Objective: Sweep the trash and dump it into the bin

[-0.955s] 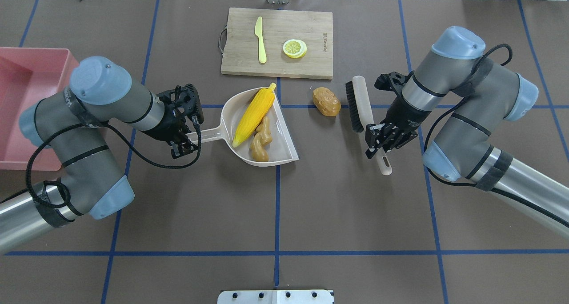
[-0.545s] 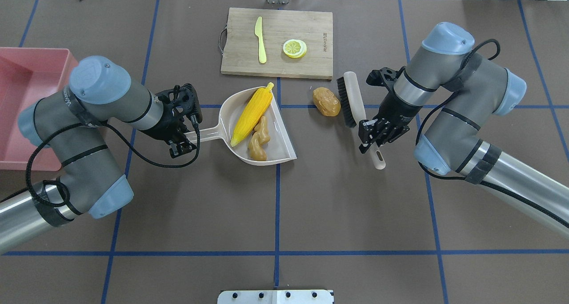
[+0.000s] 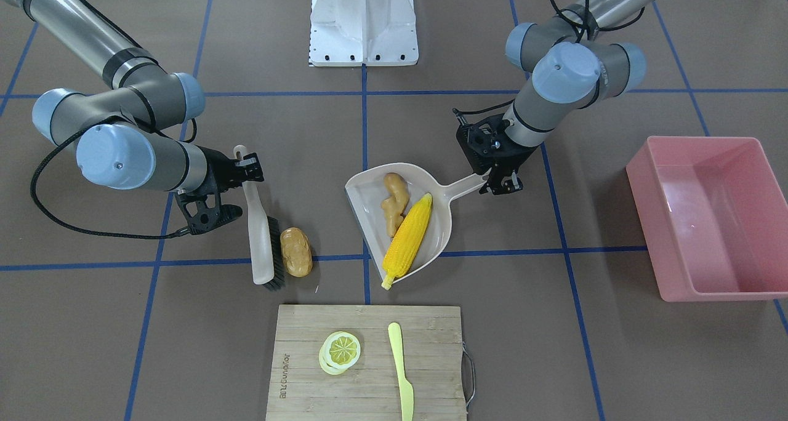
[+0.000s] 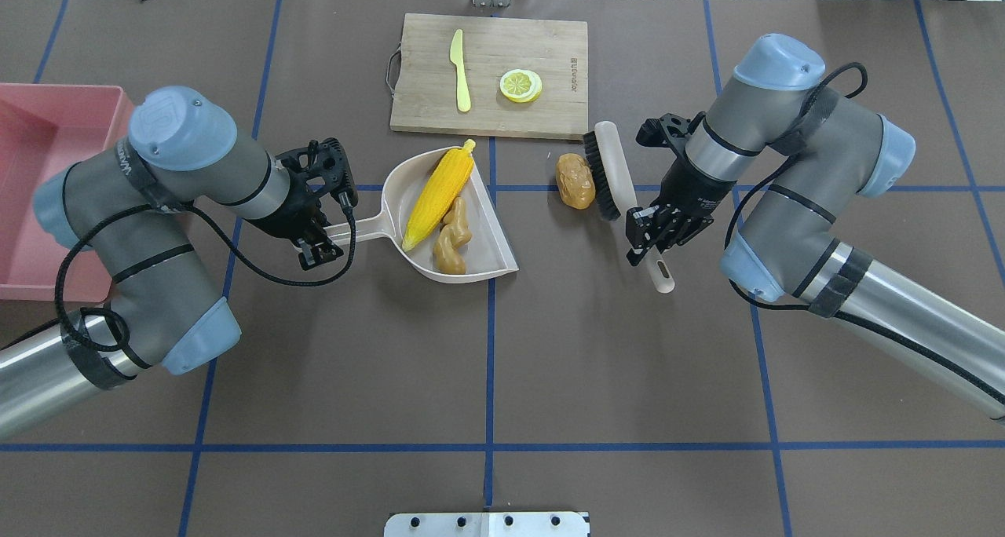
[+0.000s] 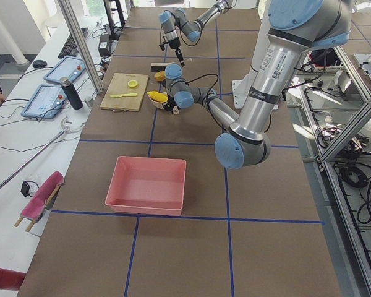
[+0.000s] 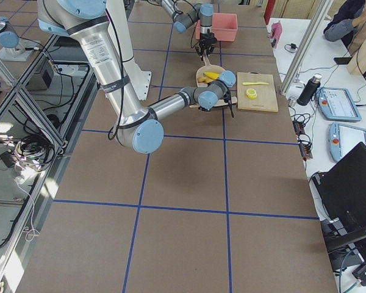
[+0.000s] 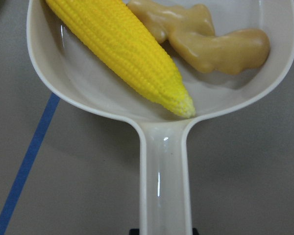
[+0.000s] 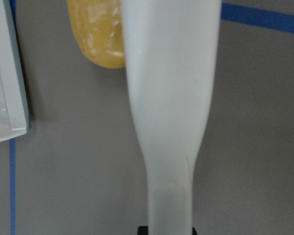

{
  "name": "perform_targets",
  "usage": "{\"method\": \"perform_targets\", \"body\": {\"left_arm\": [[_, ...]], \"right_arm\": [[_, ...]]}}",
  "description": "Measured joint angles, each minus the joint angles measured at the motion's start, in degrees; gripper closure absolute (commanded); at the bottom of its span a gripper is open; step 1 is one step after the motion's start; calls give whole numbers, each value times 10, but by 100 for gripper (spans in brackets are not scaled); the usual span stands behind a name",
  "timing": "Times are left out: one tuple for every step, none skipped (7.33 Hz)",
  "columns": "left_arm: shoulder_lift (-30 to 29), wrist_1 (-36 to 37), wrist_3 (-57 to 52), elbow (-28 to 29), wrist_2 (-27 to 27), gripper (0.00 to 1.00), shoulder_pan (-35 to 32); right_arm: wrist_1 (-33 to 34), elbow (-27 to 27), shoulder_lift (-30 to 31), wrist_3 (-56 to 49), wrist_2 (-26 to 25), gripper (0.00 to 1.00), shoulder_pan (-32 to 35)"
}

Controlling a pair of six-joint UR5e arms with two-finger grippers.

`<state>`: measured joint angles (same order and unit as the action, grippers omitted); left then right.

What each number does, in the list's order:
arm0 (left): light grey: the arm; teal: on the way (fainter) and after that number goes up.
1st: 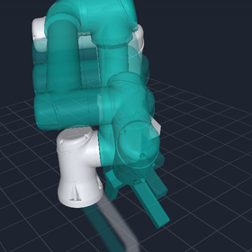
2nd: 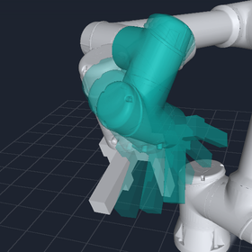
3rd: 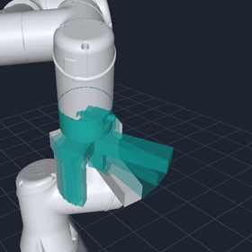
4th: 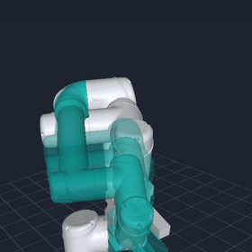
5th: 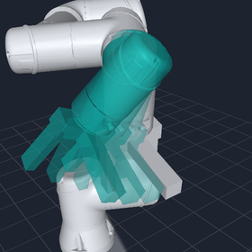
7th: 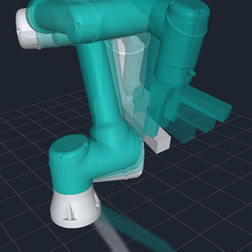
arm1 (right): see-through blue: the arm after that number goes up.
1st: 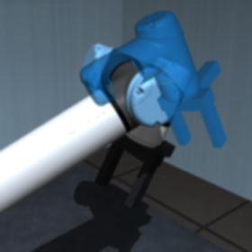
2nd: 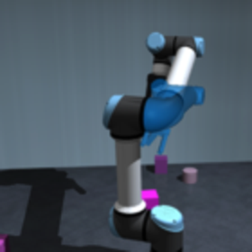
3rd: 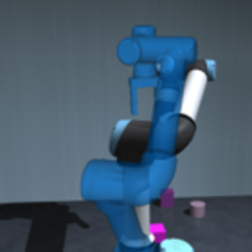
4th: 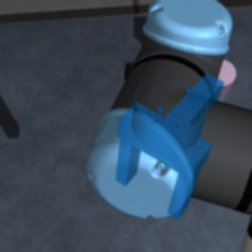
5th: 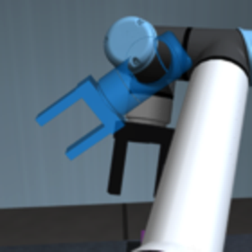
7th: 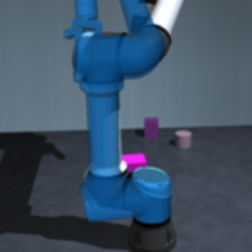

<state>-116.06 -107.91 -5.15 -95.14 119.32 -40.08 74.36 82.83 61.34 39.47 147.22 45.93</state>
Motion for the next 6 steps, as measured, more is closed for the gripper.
{"method": "perform_targets", "body": {"left_arm": [[-5,13,0,0,0,100,0],[-12,24,0,2,1,100,-1],[-23,32,0,9,1,100,0],[-37,35,0,21,0,100,0],[-54,36,0,35,0,100,1],[-66,37,0,44,0,100,1]], "right_arm": [[0,-8,0,-5,0,100,-4],[0,-13,-2,-7,-1,100,-10],[-1,-14,-6,-6,-2,100,-17],[-1,-13,-10,-1,-2,100,-23],[-1,-8,-13,8,-1,100,-29],[-2,1,-15,24,-1,100,-37]]}}
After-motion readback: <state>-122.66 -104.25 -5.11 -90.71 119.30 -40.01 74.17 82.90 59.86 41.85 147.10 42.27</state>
